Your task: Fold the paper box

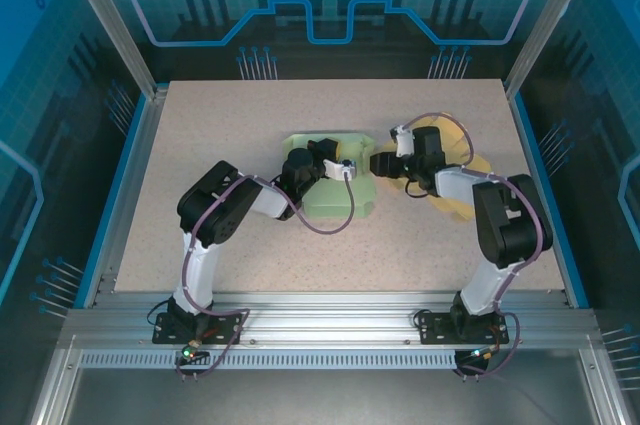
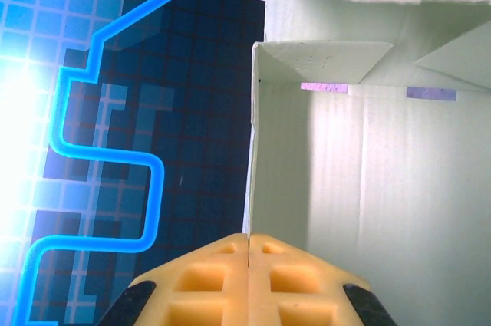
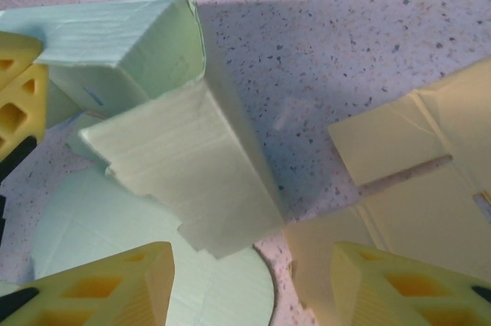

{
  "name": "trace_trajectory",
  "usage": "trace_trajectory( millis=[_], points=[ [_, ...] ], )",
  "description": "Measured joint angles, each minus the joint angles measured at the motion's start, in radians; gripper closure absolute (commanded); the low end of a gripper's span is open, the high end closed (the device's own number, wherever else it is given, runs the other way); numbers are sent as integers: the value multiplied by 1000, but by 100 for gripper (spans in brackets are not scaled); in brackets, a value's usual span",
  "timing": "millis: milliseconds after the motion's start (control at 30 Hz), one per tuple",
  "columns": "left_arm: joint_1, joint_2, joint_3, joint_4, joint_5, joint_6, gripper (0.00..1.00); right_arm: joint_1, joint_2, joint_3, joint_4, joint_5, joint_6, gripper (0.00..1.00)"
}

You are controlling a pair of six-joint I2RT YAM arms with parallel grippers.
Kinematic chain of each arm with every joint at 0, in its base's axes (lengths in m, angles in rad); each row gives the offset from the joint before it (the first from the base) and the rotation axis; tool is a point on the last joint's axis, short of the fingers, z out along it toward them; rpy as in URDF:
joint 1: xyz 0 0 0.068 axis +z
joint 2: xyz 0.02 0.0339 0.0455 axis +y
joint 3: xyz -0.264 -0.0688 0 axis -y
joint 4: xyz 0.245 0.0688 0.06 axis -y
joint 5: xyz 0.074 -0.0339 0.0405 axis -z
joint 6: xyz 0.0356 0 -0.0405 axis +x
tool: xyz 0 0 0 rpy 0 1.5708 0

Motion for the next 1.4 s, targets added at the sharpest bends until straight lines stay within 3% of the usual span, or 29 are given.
trace_trajectory(
  millis=[367, 833, 1100, 1400],
  points=[
    [0, 13, 0, 18, 3, 32, 100, 6, 114, 156, -53, -20, -38, 44],
    [3, 16, 0, 23, 10, 34, 100, 63, 158, 166, -57, -1, -50, 44],
    [3, 16, 0, 32, 10, 33, 98, 65, 147, 141, -44, 37, -31, 35],
    [-10, 16, -16, 59, 10, 59, 84, 74, 94, 101, -55, 151, -20, 51]
  ],
)
